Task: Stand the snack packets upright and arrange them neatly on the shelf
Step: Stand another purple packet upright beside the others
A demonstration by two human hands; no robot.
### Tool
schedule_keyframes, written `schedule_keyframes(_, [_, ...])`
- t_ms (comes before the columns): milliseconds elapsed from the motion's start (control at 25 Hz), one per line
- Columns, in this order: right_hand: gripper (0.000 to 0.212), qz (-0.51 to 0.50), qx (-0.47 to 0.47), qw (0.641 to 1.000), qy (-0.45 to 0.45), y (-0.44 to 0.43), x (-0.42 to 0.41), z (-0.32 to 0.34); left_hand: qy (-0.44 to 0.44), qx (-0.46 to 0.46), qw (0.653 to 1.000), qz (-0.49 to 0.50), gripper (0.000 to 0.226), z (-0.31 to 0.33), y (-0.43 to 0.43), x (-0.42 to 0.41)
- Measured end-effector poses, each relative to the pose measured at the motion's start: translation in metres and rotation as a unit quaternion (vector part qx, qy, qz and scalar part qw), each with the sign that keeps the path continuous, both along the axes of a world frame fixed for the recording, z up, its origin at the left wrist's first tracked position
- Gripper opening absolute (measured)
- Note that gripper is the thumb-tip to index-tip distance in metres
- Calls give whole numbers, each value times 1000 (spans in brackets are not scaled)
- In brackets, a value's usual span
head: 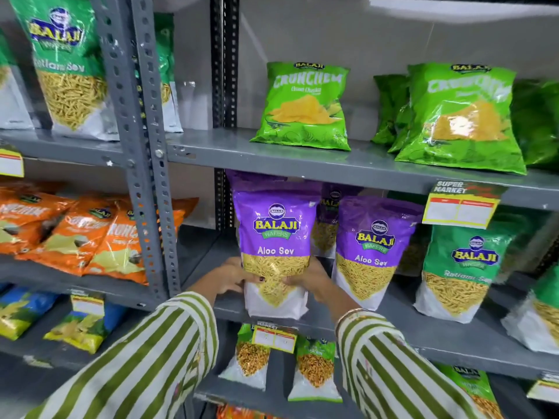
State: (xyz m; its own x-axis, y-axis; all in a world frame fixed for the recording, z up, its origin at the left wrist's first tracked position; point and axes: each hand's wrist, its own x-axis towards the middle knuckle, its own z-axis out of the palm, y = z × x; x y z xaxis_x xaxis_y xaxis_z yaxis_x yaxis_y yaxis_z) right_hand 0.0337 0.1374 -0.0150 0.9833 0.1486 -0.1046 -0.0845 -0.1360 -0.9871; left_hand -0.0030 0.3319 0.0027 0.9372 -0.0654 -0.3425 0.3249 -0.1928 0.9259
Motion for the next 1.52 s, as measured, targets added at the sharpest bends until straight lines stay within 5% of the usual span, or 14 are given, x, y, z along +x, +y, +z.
schedule_keyframes(160, [96,-29,-45,997,-49,1,0,-9,-62,10,996,56,32,7,-9,-12])
schedule_keyframes(760, [90,-66,-95,990,-83,8,46,5,-147,39,986,67,53,-11,-4,71])
schedule_keyframes(1080, [91,-83,-43,994,-52,9,71,-38,-122,53,987,85,58,-69,-2,116])
schedule_keyframes(1280, [117,-42,-106,993,-2,4,73,-69,-77,39,996,29,86,-81,-4,109])
schedule_keyframes(1400, [101,-47,-103,994,-4,20,64,-69,-87,71,993,46,74,-84,6,103])
schedule_keyframes(1520, [121,-17,-82,996,0,48,46,-76,-71,84,992,57,73,-82,39,87])
